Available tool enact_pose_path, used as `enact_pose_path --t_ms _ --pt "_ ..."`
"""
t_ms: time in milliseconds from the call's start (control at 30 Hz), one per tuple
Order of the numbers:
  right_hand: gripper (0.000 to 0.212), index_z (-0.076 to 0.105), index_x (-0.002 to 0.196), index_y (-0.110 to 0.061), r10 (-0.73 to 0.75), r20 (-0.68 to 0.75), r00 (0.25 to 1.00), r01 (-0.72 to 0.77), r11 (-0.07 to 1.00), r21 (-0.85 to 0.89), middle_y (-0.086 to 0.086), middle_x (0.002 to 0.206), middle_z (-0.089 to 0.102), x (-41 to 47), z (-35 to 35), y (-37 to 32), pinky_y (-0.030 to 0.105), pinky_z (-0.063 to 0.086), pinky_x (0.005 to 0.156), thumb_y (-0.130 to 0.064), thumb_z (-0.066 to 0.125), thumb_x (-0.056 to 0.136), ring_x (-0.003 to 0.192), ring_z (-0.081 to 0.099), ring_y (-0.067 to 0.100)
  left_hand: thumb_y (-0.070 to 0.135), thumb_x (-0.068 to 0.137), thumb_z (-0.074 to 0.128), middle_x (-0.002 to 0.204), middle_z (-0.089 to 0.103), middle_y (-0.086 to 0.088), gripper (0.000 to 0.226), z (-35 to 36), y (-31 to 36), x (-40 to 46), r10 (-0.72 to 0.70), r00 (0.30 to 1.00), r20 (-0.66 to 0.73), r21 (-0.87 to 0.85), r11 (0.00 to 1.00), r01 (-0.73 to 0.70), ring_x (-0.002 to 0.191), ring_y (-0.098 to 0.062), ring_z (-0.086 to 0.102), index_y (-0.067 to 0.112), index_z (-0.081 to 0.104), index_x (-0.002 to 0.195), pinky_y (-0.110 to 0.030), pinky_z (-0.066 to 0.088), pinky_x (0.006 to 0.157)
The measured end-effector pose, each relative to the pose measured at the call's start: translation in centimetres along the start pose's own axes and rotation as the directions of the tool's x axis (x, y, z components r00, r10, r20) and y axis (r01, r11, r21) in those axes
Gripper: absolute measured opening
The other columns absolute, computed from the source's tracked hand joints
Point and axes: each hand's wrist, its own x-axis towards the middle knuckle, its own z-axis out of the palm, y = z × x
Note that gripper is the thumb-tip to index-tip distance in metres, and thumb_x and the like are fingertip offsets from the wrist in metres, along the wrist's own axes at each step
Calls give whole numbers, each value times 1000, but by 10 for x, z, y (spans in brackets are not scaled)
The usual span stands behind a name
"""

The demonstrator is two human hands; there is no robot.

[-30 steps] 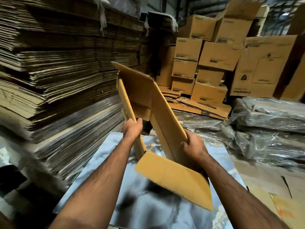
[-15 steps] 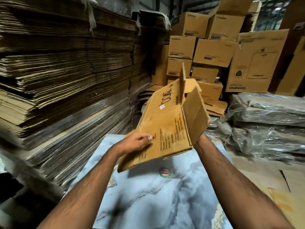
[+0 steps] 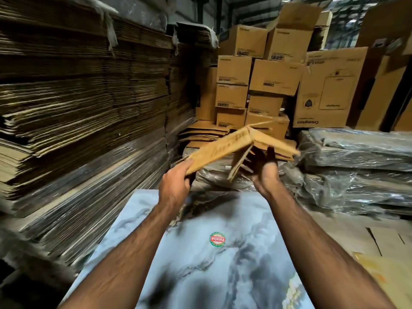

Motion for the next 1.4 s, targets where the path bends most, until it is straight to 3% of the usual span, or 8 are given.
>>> enact_pose_path --t_ms 100,333,467,633,967,1200,1300,1400 --pt "72 54 137 -18 -177 19 984 173 920 -352 5 130 63 -9 0 -4 42 49 95 -70 29 94 117 59 21 2 82 56 106 69 1 53 2 13 12 -73 997 2 48 996 73 94 -29 64 35 60 122 -43 54 78" --pt "15 60 98 -11 -775 314 548 460 -34 -887 2 93 56 -38 -12 8 35 40 76 -21 54 89 89 50 22 9 89 56 104 71 0 37 11 6 11 -146 989 20 139 980 141 93 -31 65 32 64 117 -41 55 75" --pt "48 65 117 -11 -485 349 802 491 202 -848 2 104 69 -40 1 30 40 55 80 -50 52 93 89 62 14 11 86 55 107 70 3 40 15 7 2 -119 990 71 170 980 106 95 -31 65 35 60 118 -41 54 76" --pt "108 49 136 -7 42 -95 995 -73 935 -348 15 130 55 -17 18 19 45 60 84 -89 57 65 105 64 26 10 85 57 123 66 10 53 9 2 -16 -25 989 147 165 986 1 108 -29 63 42 57 128 -40 50 85" --pt "25 48 120 8 215 -394 893 -223 975 28 27 117 60 -6 2 23 52 59 53 1 39 97 90 67 39 26 92 54 104 64 -2 22 -5 1 -35 570 817 -91 193 815 -547 96 -24 56 15 68 106 -38 42 79" --pt "17 52 112 5 129 -351 927 -100 990 99 28 114 63 -31 -6 12 53 60 64 -4 44 101 93 67 37 79 88 22 68 64 2 73 13 13 -57 146 933 328 -155 983 -99 66 -20 62 17 55 70 -37 49 61" --pt "12 54 107 2 77 -332 940 -34 990 134 26 112 64 -55 -14 0 53 60 66 -1 44 101 93 67 34 96 65 32 125 65 -5 99 19 28 -59 -185 779 600 -580 571 582 95 -20 70 24 58 127 -45 58 87" --pt "13 55 109 2 2 -374 927 56 988 144 20 101 69 -82 -33 -8 47 61 63 -1 46 100 88 71 28 83 72 48 139 55 -6 95 24 50 -55 -231 706 669 -734 -59 676 113 -30 63 27 39 148 -46 57 88"
